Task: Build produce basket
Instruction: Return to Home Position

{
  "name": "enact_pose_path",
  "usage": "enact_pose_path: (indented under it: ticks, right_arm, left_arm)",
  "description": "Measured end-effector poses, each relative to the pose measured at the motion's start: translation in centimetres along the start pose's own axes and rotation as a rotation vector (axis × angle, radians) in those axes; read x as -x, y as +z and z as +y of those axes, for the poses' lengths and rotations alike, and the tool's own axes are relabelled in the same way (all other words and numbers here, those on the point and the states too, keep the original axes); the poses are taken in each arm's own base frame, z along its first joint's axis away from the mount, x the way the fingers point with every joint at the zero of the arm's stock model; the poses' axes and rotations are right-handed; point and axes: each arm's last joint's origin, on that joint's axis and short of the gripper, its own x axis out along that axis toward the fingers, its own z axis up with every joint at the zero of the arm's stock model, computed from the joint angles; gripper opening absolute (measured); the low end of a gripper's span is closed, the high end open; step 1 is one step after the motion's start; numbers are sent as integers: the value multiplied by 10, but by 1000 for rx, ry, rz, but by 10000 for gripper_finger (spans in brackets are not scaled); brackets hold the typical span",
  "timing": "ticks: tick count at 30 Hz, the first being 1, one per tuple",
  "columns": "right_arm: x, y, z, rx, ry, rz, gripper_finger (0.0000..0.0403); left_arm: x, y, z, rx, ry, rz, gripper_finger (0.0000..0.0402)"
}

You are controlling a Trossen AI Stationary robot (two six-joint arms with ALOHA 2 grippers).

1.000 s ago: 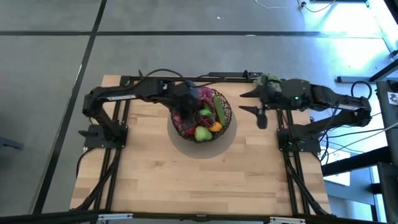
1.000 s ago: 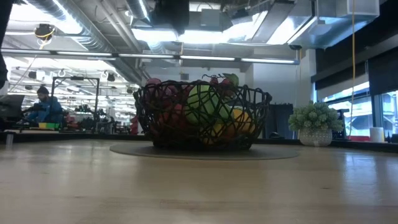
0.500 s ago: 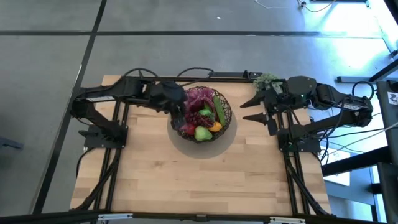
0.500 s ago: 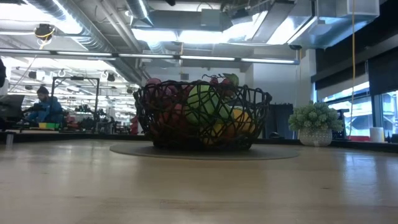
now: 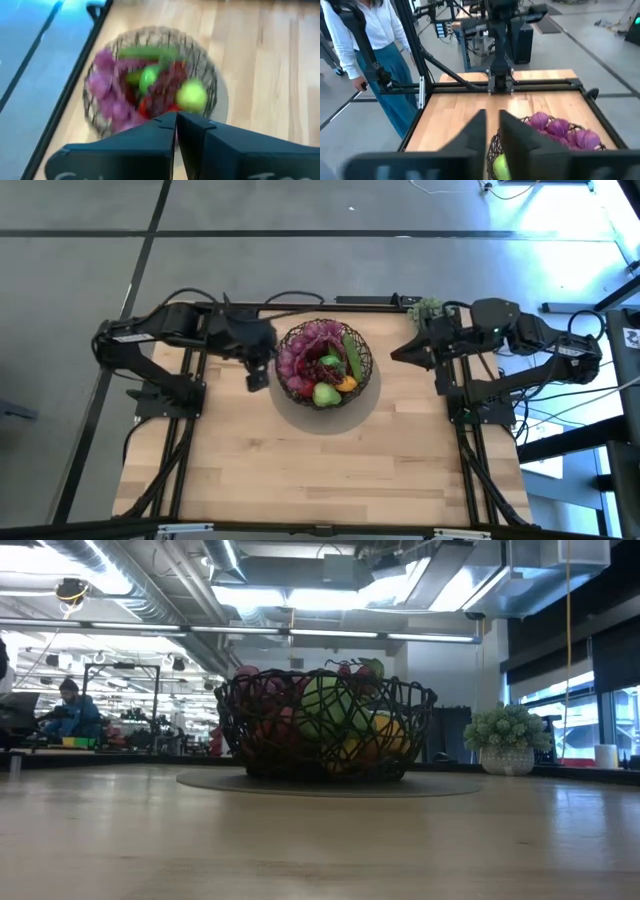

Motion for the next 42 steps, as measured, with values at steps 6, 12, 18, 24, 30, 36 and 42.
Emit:
enact_pose_path:
  ticks: [6, 12, 18, 24, 30, 36, 42]
  right_arm:
    - [17, 14, 3, 49, 1, -21, 10]
    - [44, 16, 5, 79, -27, 16, 2]
    - [68, 4, 5, 70, -95, 54, 1]
    - [93, -2, 6, 53, -126, 30, 0]
    - [104, -27, 5, 22, -138, 23, 0]
    - [111, -58, 3, -6, -140, -57, 0]
    - [112, -92, 0, -27, -152, -202, 0]
  left_arm:
    - [27, -13, 2, -27, -3, 7, 1]
    - [59, -20, 3, -38, -44, -84, 1]
    - [83, -30, 6, -50, -73, -133, 1]
    - [101, -44, 10, -40, -74, -193, 1]
    - [97, -76, 12, 27, -67, -236, 0]
    - [93, -106, 17, 62, -132, -333, 0]
    - [87, -139, 28, 108, -160, -417, 1]
